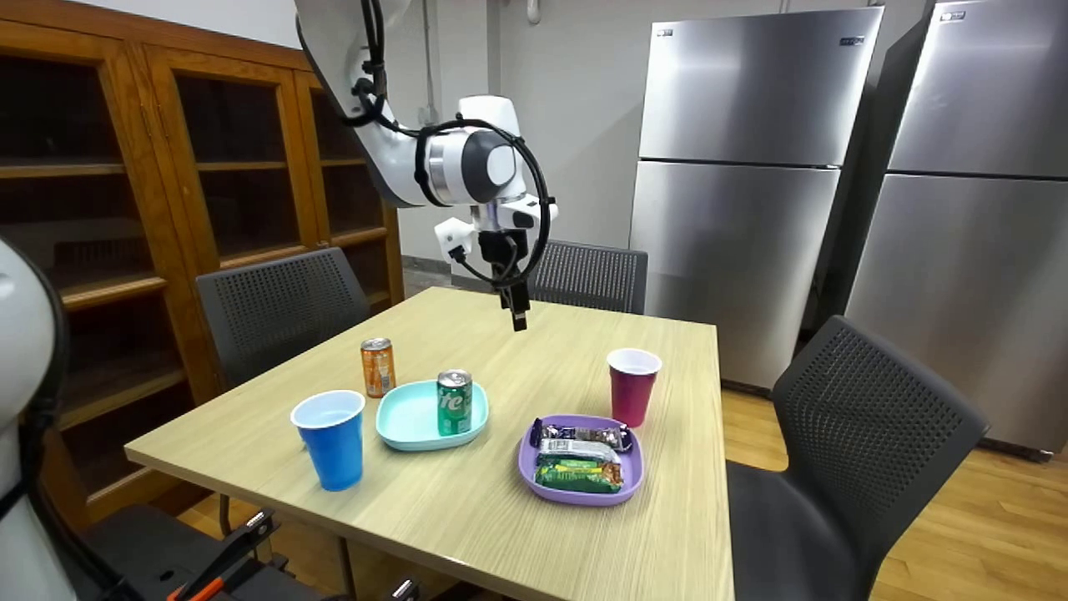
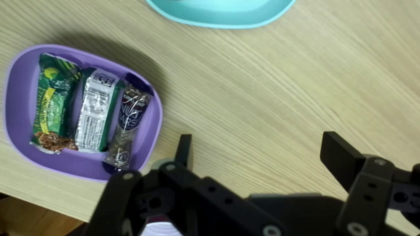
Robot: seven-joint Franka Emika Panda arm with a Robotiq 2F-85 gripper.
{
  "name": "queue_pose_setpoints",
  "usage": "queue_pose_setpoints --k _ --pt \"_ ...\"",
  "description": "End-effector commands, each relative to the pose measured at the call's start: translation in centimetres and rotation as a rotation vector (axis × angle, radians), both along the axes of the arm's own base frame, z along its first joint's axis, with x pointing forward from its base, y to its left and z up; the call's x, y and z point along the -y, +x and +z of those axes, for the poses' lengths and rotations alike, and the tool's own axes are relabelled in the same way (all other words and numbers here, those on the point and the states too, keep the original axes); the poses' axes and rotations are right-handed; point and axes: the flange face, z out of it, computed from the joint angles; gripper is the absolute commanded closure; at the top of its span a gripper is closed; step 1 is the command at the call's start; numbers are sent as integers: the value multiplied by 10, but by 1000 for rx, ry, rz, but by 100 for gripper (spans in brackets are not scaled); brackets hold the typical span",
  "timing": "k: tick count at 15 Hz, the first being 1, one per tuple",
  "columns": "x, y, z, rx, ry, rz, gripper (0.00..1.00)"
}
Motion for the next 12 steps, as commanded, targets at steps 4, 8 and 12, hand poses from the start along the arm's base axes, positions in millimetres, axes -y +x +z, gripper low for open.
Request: queue_pose_setpoints --k 4,8,12 --pt "-69 -13 18 16 19 210 0" --pt "-84 -8 10 4 27 227 0" --pt "-88 -9 9 1 26 246 0"
